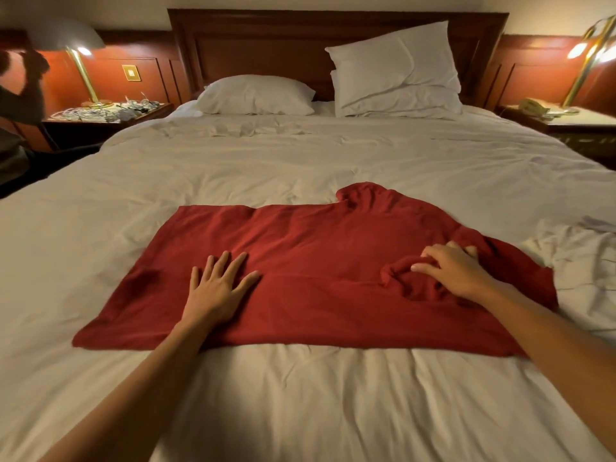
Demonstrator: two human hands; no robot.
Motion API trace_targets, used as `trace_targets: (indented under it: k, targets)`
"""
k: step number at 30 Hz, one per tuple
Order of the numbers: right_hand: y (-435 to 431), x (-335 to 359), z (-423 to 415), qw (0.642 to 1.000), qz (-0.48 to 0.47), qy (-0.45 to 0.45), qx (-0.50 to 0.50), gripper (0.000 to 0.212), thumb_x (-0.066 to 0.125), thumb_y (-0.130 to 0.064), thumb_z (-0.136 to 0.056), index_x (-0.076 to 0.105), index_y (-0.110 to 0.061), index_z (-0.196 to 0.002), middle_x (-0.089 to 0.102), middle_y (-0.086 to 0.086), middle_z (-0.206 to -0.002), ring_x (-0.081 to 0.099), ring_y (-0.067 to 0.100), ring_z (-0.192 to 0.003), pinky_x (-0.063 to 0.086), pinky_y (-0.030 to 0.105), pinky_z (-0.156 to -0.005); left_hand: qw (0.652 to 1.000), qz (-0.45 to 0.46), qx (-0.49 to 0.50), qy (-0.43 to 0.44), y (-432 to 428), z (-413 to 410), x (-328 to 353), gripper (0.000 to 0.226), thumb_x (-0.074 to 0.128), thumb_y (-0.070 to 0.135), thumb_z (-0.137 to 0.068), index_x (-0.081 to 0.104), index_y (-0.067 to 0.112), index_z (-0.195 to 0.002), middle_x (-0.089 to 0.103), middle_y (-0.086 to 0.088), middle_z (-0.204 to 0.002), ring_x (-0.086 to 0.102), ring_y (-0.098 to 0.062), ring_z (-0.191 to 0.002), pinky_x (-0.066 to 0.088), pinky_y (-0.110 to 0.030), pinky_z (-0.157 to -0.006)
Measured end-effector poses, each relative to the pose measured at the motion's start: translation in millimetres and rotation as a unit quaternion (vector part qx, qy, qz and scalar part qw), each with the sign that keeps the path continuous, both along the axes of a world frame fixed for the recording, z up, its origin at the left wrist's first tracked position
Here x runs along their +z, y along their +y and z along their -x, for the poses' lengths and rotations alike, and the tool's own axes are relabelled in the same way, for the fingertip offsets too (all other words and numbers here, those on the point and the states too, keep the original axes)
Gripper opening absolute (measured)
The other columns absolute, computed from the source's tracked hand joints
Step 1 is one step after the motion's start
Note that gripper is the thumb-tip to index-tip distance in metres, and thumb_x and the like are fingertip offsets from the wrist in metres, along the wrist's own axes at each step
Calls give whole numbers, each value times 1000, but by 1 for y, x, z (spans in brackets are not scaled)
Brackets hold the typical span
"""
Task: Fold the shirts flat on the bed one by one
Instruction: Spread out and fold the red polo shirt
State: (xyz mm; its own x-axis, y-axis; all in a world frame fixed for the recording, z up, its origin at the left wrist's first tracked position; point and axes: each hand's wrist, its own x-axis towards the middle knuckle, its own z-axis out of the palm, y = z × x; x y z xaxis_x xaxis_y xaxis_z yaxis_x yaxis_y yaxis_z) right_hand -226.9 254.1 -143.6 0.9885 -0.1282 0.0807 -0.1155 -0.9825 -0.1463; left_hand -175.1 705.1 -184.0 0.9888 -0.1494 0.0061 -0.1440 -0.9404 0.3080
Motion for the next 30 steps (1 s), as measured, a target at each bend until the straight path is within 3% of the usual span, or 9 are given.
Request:
trace_targets:
  k: [3, 9, 14, 16, 18, 21, 24, 26, 30]
  targets:
    - [7, 12, -10, 991, -12, -131, -37, 36, 55, -49, -95, 62, -20, -114, 60, 6, -120, 49, 33, -118, 30, 48, -98, 1000, -30, -5, 3, 4, -2, -3, 73, 14, 75, -89, 4, 48, -156, 2, 5, -168, -3, -20, -154, -3, -47, -123]
    - [9, 17, 34, 984, -75, -103, -127, 58, 55, -53, -94, 40, -31, -146, 39, 15, -144, 42, 40, -129, 36, 54, -104, 998, -68, -4, 2, 3, -1, -4, 63, 21, 63, -99, 3, 47, -156, 1, 4, -168, -4, -22, -154, -1, -48, -123]
    - [-17, -2, 118, 967, -137, -73, -201, 56, 58, -55, -91, 49, -20, -134, 59, 21, -119, 60, 42, -105, 49, 45, -84, 1000, -6, 27, -14, -3, 5, 0, 68, 28, 68, -95, 16, 43, -156, 9, 1, -167, 0, -22, -154, -2, -49, -122]
    - [-20, -6, 137, 968, -147, -112, -169, 44, 65, -49, -89, 56, -18, -118, 66, 11, -90, 65, 37, -88, 47, 37, -69, 999, 16, 49, -18, -1, 11, 2, 75, 27, 74, -88, 19, 42, -156, 9, -1, -167, -2, -23, -154, -3, -51, -122]
    - [-27, -6, 149, 965, -169, -131, -151, 34, 73, -43, -85, 58, -18, -103, 57, -3, -70, 64, 33, -75, 47, 35, -65, 997, 16, 79, 0, 7, 16, 3, 87, 21, 83, -79, 14, 44, -156, 2, -4, -168, -7, -26, -154, -6, -52, -121]
    - [-55, 1, 155, 959, -206, -104, -167, 43, 81, -44, -76, 57, -16, -99, 57, -1, -78, 59, 26, -75, 50, 39, -70, 991, -8, 130, 36, 22, 22, 1, 98, 16, 93, -71, 4, 47, -156, -8, -10, -167, -12, -32, -153, -9, -53, -120]
    - [-74, 6, 153, 974, -167, -32, -151, 49, 79, -54, -74, 60, -19, -103, 61, 0, -87, 59, 21, -79, 48, 36, -74, 985, -45, 153, 72, 23, 23, 5, 105, 9, 97, -65, 0, 46, -156, -9, -11, -167, -12, -36, -152, -10, -58, -119]
    - [-70, 9, 145, 978, -155, -47, -131, 46, 75, -56, -77, 62, -21, -103, 61, 0, -86, 60, 21, -79, 50, 37, -74, 982, -40, 163, 85, 10, 21, 10, 105, 8, 97, -65, 1, 45, -156, -7, -10, -167, -11, -37, -152, -11, -62, -117]
    - [-43, 14, 110, 979, -164, -93, -74, 41, 72, -48, -84, 65, -20, -113, 63, 7, -101, 62, 27, -90, 51, 38, -83, 997, 17, 70, 17, -59, 25, 16, 77, 25, 80, -86, 31, 41, -152, 19, -4, -165, 5, -31, -153, -3, -63, -118]
